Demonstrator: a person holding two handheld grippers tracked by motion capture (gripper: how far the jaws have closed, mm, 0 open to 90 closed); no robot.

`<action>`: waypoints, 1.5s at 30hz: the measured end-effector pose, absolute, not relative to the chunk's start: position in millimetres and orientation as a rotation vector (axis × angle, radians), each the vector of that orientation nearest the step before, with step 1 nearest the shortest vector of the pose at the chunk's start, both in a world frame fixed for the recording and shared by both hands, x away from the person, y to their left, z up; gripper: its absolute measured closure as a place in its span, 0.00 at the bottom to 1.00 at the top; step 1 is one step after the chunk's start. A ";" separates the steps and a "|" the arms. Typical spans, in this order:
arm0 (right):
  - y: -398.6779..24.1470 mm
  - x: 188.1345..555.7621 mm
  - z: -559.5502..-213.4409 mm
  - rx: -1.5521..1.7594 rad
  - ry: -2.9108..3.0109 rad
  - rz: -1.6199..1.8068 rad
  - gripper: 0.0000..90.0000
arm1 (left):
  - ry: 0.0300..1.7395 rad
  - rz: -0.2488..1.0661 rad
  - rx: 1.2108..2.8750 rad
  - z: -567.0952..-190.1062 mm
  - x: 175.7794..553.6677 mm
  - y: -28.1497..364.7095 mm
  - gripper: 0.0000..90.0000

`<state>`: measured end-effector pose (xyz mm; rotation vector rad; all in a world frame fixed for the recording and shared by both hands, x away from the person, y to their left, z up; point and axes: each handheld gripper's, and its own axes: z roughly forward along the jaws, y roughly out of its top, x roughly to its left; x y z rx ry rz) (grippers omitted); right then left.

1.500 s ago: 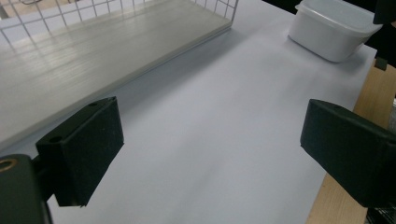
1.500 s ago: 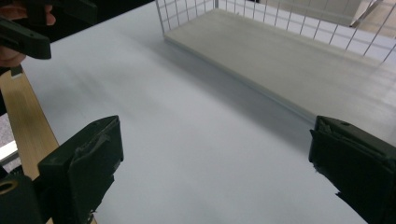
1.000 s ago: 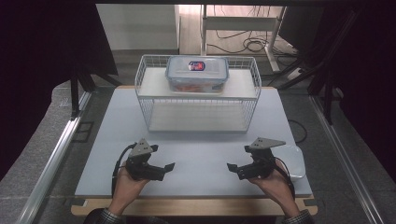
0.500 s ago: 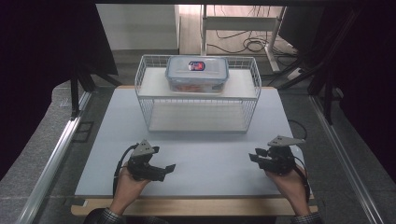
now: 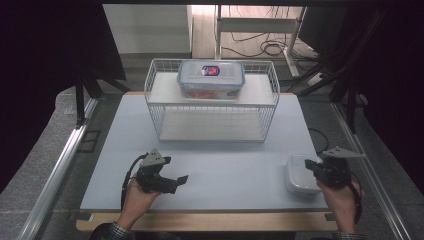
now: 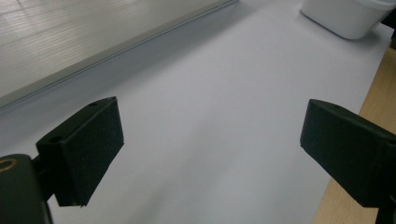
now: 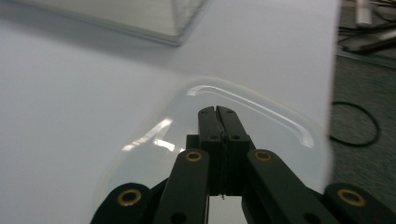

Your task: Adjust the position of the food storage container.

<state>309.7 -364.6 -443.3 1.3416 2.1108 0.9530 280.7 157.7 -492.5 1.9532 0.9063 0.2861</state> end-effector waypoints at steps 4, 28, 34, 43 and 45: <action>-381.7 308.8 -441.9 1.387 2.053 0.932 1.00 | 0.910 0.279 1.949 -492.8 281.4 158.6 0.07; -389.5 310.2 -459.3 1.466 2.061 0.856 1.00 | 0.915 0.283 1.968 -494.4 281.8 155.6 0.07; -371.4 311.4 -460.3 1.430 2.115 0.886 1.00 | 0.919 0.284 1.972 -494.8 281.9 155.4 0.07; -347.1 311.5 -463.5 1.376 2.181 0.936 1.00 | 0.921 0.289 1.980 -494.3 282.1 155.5 0.07; -341.0 311.4 -464.5 1.371 2.194 0.950 1.00 | 0.924 0.287 1.976 -494.2 282.5 156.4 0.07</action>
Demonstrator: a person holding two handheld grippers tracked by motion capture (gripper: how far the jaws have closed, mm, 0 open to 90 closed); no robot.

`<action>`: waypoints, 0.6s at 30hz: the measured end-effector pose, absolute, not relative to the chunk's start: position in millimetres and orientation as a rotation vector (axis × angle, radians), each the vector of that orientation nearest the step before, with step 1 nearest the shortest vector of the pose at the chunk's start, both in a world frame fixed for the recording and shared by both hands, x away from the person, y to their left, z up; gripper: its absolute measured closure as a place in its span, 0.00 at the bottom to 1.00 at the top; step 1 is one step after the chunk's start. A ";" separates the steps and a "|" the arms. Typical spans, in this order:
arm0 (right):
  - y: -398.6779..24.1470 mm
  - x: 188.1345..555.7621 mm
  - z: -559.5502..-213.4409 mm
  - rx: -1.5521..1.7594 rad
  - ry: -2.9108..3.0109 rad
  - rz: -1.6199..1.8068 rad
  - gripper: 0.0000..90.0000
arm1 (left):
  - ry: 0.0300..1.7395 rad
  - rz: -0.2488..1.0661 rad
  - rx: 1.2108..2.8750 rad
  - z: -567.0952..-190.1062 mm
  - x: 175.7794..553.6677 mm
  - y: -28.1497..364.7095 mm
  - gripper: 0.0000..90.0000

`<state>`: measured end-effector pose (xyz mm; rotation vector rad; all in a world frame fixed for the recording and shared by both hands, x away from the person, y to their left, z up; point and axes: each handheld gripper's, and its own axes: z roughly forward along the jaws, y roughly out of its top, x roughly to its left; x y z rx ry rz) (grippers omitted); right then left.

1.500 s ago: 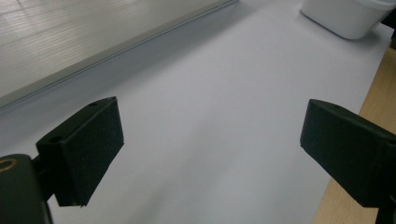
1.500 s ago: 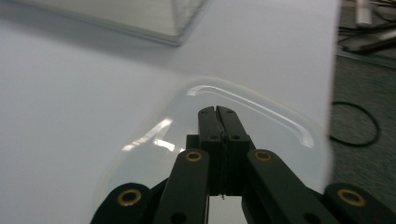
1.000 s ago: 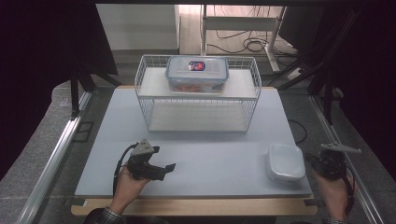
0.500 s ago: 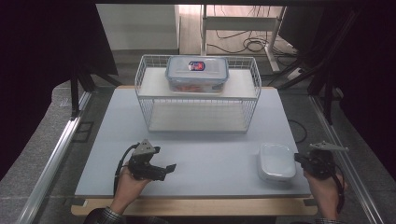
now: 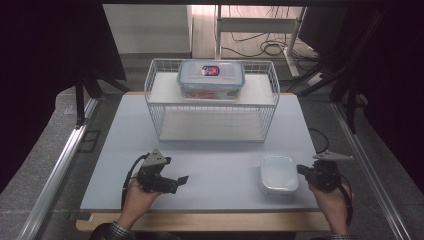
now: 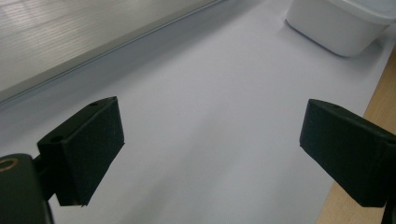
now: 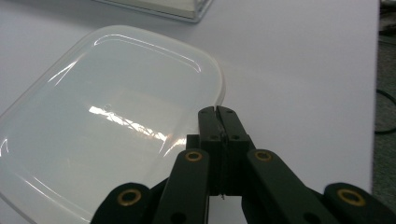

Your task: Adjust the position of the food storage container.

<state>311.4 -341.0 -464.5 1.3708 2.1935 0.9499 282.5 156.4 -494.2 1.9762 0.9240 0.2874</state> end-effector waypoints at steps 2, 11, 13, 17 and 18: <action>-334.0 311.2 -465.5 1.360 2.210 0.961 1.00 | 0.926 0.284 1.974 -494.1 282.7 156.9 0.07; -297.0 308.7 -469.8 1.271 2.295 1.002 0.99 | 0.927 0.277 1.979 -494.0 282.6 155.3 0.07; -289.9 307.5 -470.6 1.260 2.311 1.009 1.00 | 0.926 0.275 1.979 -494.1 282.7 155.1 0.07; -278.1 306.2 -472.7 1.231 2.339 1.033 0.99 | 0.927 0.270 1.982 -494.4 282.8 154.1 0.07; -275.0 305.6 -473.1 1.229 2.343 1.037 0.99 | 0.926 0.269 1.984 -494.4 282.8 153.9 0.07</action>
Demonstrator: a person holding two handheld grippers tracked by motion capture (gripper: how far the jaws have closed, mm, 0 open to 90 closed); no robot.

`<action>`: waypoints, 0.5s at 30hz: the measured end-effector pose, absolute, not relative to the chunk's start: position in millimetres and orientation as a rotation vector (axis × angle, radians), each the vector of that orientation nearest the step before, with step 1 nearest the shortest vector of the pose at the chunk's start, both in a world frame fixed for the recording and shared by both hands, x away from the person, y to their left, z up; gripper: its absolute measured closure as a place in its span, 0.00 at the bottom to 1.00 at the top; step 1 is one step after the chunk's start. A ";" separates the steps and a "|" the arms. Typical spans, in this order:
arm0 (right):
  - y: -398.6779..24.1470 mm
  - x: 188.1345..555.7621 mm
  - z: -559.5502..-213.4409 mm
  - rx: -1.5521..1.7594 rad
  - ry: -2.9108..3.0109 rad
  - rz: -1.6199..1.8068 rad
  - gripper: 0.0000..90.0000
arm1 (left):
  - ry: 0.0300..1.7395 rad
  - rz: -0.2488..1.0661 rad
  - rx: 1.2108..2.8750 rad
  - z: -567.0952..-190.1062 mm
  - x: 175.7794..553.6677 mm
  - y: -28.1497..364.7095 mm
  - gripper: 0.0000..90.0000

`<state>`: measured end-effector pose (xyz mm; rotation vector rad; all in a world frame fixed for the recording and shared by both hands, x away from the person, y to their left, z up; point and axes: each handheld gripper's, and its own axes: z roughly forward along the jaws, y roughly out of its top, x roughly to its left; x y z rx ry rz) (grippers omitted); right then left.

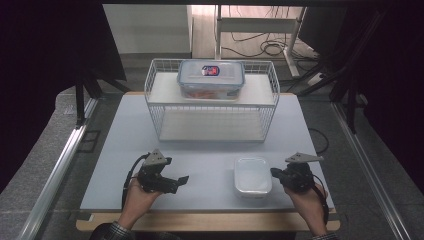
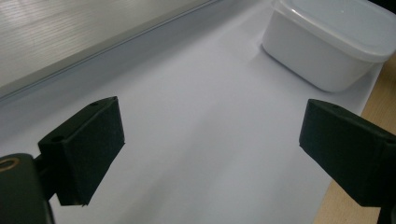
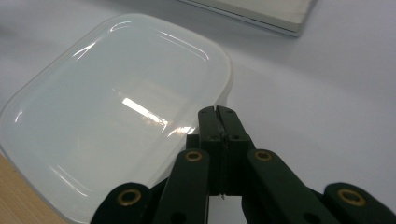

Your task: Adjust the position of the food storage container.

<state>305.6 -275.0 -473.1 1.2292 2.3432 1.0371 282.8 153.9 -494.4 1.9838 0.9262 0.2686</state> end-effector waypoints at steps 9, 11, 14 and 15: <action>-251.0 306.5 -479.3 1.184 2.387 1.095 1.00 | 0.927 0.252 1.994 -496.1 283.6 151.2 0.07; -245.3 306.9 -481.9 1.172 2.414 1.097 1.00 | 0.928 0.250 1.996 -496.0 283.5 150.7 0.07; -240.0 306.5 -485.1 1.140 2.444 1.066 0.99 | 0.933 0.251 1.998 -496.3 283.3 150.8 0.07; -240.7 305.9 -483.9 1.132 2.445 1.070 0.99 | 0.934 0.250 1.998 -496.4 283.3 151.0 0.07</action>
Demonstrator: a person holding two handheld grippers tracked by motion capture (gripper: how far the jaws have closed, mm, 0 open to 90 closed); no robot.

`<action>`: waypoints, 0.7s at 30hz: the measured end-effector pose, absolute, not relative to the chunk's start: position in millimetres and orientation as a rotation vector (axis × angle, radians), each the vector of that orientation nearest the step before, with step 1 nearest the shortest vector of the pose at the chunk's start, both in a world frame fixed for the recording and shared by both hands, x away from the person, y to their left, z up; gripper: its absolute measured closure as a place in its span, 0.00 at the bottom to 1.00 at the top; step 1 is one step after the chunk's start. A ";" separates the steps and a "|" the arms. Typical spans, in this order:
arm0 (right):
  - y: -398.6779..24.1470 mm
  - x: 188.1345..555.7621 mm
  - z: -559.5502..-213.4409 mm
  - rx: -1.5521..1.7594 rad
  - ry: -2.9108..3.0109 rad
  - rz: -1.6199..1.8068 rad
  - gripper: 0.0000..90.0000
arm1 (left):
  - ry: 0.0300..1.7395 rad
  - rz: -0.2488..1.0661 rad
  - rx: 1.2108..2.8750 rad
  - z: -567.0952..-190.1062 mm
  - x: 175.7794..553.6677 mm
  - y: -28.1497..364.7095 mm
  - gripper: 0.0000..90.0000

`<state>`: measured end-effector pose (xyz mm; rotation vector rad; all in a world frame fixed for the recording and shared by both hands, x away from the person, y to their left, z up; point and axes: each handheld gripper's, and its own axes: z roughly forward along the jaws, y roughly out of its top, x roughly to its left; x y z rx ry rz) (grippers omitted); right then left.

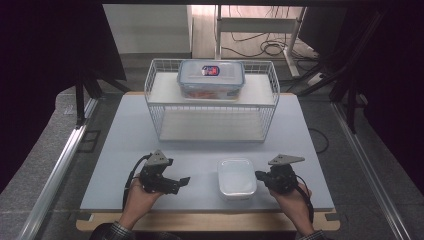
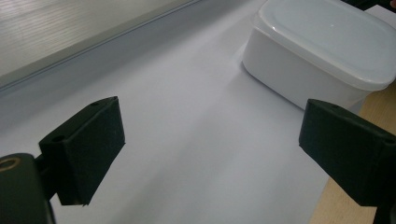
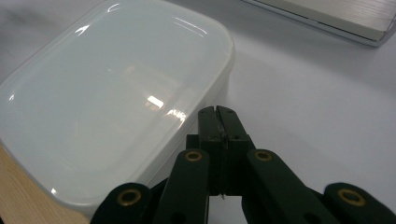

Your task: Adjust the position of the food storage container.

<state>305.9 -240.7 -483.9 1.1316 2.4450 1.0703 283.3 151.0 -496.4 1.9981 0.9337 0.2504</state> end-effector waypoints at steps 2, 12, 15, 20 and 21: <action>-243.0 302.9 -480.6 1.131 2.432 1.073 0.99 | 0.937 0.251 1.997 -496.4 283.6 151.9 0.08; -247.7 304.5 -476.3 1.142 2.394 1.068 0.99 | 0.960 0.222 1.997 -497.8 285.3 148.7 0.08; -241.1 315.2 -477.3 1.128 2.382 1.055 0.99 | 0.961 0.216 1.996 -497.9 286.0 147.5 0.08; -227.6 330.7 -477.2 1.133 2.393 1.081 0.99 | 0.962 0.233 2.013 -498.2 285.6 146.0 0.08; -224.1 333.6 -476.9 1.127 2.395 1.077 0.99 | 0.963 0.233 2.013 -498.2 285.7 146.3 0.08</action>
